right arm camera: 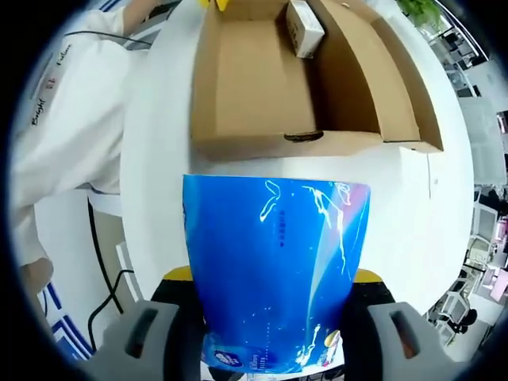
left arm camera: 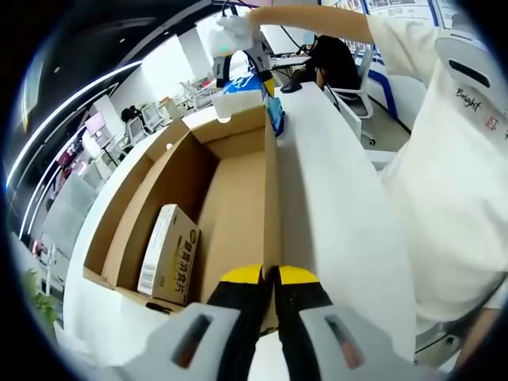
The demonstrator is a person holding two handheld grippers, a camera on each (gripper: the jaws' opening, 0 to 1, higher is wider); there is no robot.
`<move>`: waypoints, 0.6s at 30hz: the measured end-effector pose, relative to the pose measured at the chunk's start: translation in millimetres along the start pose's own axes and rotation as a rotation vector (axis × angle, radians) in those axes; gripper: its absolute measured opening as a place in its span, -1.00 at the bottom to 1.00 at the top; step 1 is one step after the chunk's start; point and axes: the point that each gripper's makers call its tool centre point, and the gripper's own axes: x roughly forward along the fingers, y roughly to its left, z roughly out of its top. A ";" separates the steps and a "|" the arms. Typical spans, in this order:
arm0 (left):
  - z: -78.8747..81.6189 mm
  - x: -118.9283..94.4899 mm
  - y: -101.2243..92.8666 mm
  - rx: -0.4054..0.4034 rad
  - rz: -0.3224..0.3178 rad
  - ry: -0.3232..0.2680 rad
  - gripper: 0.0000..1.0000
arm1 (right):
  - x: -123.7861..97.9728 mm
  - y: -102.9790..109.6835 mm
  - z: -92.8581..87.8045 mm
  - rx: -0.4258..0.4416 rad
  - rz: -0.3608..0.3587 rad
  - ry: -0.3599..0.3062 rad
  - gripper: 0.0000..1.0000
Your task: Operate the shoe box by opening the lid, removing the specified soft item, and placing it in the target area until the item is outside and the box remains undamaged.
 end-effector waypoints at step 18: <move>-0.1 0.0 0.1 -0.002 0.007 -0.003 -0.91 | 8.7 4.6 0.3 0.001 0.015 0.008 0.41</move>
